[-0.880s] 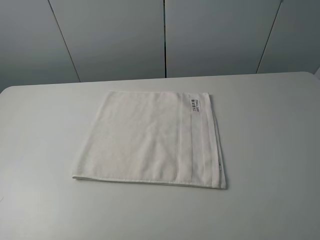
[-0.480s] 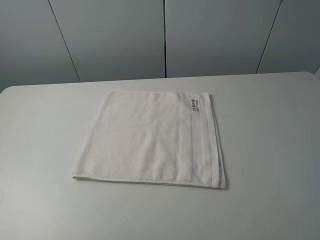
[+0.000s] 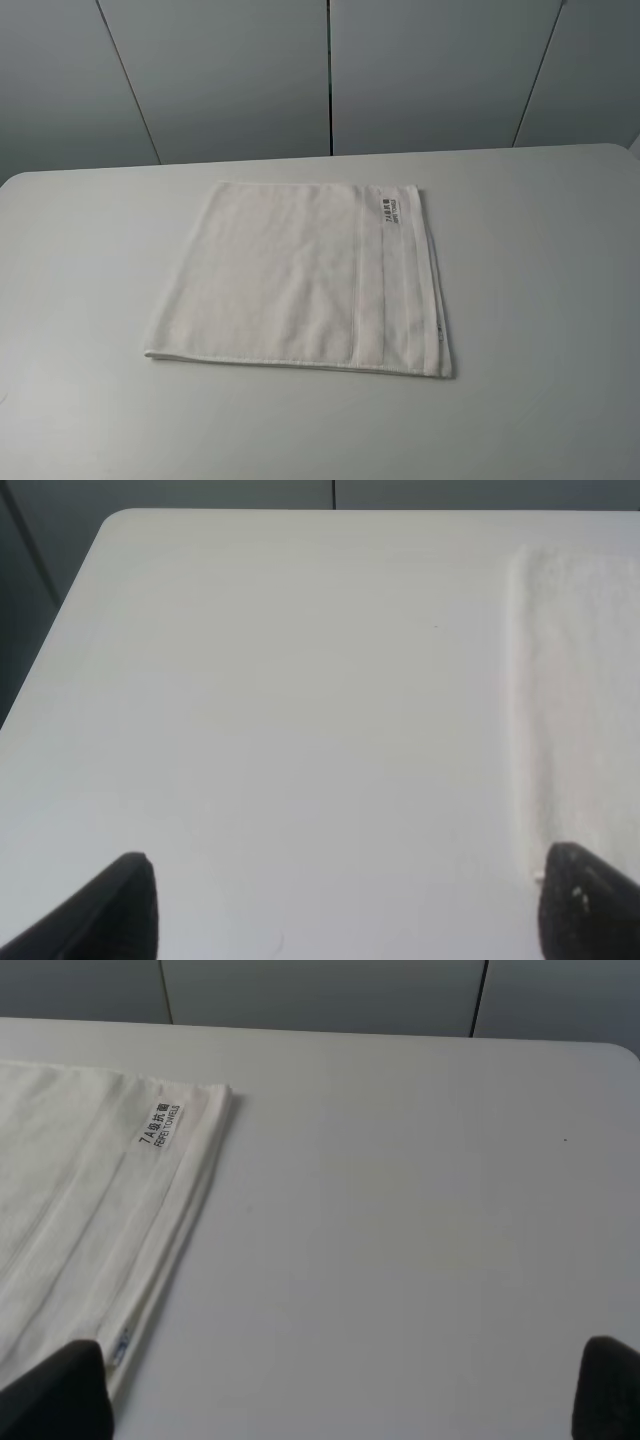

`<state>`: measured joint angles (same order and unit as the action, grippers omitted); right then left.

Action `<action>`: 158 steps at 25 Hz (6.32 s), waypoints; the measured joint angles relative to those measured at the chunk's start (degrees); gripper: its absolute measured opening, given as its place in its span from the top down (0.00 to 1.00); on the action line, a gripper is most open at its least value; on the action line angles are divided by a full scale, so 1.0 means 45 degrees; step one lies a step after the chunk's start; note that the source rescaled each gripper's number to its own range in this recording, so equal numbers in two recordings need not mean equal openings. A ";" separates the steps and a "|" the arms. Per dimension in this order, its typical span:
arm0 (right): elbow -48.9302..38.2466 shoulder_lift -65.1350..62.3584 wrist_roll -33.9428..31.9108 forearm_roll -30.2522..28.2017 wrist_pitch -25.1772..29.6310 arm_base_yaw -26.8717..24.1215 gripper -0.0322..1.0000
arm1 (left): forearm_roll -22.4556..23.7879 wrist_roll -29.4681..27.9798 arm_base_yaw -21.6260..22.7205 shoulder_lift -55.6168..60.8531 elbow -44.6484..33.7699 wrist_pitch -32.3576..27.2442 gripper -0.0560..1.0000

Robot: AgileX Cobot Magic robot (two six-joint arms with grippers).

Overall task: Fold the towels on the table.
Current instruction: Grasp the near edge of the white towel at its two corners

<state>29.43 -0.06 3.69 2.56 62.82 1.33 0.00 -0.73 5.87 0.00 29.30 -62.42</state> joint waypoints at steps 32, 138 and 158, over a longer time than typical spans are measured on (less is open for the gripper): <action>0.0000 0.0000 -0.0099 0.0609 0.0000 0.0000 0.00 | 0.0000 -0.0048 0.0000 0.0000 0.0000 0.0000 0.02; 0.2934 2.2449 1.2497 0.1004 -0.6039 0.7850 0.00 | 0.2979 0.8429 -0.8929 -2.4337 0.3867 0.5511 0.02; 0.3006 2.3892 1.1880 -0.0064 -0.6783 0.8846 0.00 | 0.3002 0.8266 -0.8929 -2.4365 0.3867 0.5562 0.02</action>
<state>42.95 107.46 57.15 2.27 32.30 41.14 13.51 36.47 -34.31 -109.64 46.70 -37.39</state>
